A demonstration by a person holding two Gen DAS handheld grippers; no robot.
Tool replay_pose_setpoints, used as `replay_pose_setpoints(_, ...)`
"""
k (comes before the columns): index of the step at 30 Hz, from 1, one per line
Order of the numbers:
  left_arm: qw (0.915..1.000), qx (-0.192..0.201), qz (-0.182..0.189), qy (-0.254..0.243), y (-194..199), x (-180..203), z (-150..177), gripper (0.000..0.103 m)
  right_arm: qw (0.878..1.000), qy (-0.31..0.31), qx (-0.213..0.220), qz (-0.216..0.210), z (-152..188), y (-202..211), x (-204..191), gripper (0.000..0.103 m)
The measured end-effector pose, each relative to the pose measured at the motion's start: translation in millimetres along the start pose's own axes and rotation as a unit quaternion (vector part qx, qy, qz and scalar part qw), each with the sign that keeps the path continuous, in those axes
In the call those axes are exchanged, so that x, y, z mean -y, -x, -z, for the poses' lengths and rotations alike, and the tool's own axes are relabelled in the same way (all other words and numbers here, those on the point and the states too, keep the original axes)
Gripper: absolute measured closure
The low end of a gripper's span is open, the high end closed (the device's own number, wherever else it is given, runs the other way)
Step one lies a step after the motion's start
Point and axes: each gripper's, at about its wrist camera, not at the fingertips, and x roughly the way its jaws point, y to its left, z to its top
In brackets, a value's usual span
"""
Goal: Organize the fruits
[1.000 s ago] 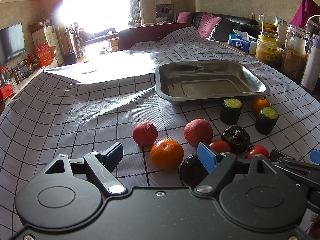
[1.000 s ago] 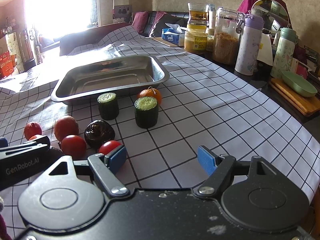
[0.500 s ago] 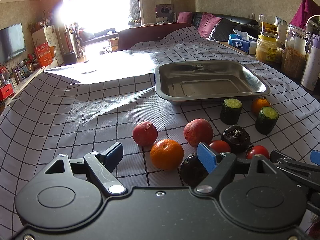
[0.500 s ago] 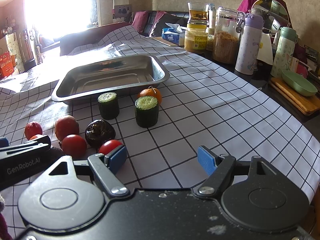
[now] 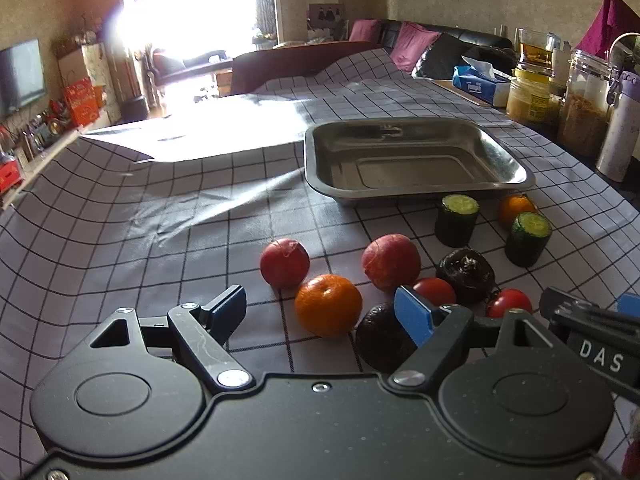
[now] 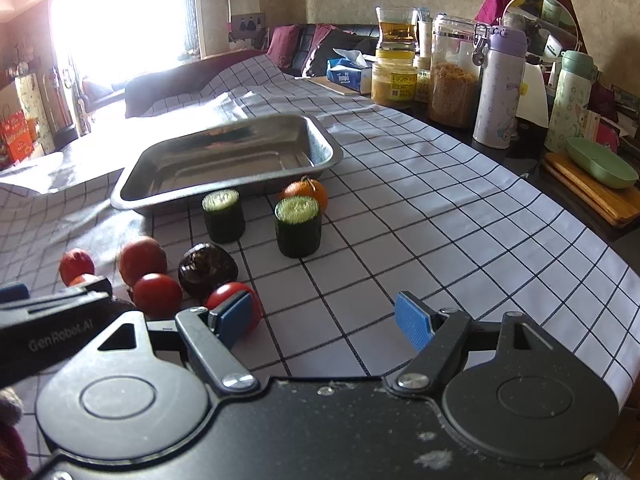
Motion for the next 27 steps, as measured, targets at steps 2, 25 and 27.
replay_pose_setpoints(2, 0.9998, -0.013, 0.011, 0.005, -2, -1, -1, 0.021, 1.000, -0.001, 0.001, -0.001, -3, 1, 0, 0.023)
replay_pose_setpoints(25, 0.9963, -0.080, 0.031, 0.007, -17, 10, -50, 0.021, 0.998, 0.017, -0.025, -0.061, -69, -21, 12, 0.024)
replay_pose_setpoints(27, 0.9964, -0.078, 0.030, 0.009, -16, 11, -53, 0.021, 0.997, 0.015, -0.028, -0.066, -76, -26, 14, 0.024)
